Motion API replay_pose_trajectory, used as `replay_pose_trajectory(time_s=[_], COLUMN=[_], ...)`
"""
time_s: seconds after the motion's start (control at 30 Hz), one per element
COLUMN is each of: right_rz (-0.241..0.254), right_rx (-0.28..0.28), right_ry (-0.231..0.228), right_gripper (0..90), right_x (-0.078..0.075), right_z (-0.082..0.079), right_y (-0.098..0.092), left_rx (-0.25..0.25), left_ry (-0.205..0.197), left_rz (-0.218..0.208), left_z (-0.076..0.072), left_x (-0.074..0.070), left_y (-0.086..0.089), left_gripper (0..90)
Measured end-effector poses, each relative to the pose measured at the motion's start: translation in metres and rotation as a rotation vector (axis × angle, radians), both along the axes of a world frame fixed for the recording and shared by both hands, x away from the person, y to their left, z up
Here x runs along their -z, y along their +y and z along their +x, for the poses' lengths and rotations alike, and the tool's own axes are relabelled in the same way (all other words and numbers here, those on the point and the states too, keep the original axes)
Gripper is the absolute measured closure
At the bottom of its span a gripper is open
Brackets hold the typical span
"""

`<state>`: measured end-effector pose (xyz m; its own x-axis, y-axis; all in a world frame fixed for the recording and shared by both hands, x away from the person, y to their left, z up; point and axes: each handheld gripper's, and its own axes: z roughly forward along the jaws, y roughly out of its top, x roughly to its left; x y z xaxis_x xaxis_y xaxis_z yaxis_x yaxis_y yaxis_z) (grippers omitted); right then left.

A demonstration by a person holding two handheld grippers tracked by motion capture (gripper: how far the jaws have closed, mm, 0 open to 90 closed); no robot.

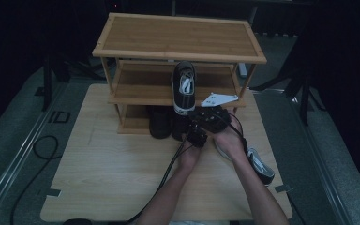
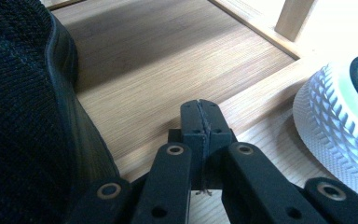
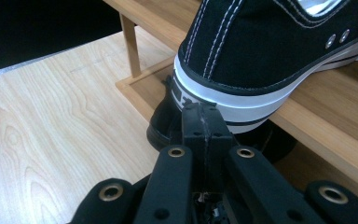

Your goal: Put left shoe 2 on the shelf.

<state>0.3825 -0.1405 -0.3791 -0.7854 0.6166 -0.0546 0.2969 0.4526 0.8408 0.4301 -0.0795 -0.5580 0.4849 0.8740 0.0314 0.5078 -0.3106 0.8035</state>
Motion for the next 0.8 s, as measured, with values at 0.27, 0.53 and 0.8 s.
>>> replay_pose_trajectory(time_s=[0.27,0.53,0.8], right_rz=[0.002,-0.009,-0.016], right_rx=[0.027,0.032,0.054], right_ry=[0.0,-0.013,-0.028], right_gripper=[90.0,90.0,90.0], right_x=[0.001,0.002,0.003], right_z=[0.012,0.021,0.028], right_y=[0.001,0.009,0.009], left_rx=[-0.012,-0.009,-0.007], left_ry=[0.001,-0.001,-0.003], left_rz=[0.004,0.008,-0.001], left_z=[-0.001,-0.001,-0.001], left_x=[0.0,0.0,0.0], left_y=[-0.001,-0.001,-0.001], left_gripper=[90.0,90.0,90.0])
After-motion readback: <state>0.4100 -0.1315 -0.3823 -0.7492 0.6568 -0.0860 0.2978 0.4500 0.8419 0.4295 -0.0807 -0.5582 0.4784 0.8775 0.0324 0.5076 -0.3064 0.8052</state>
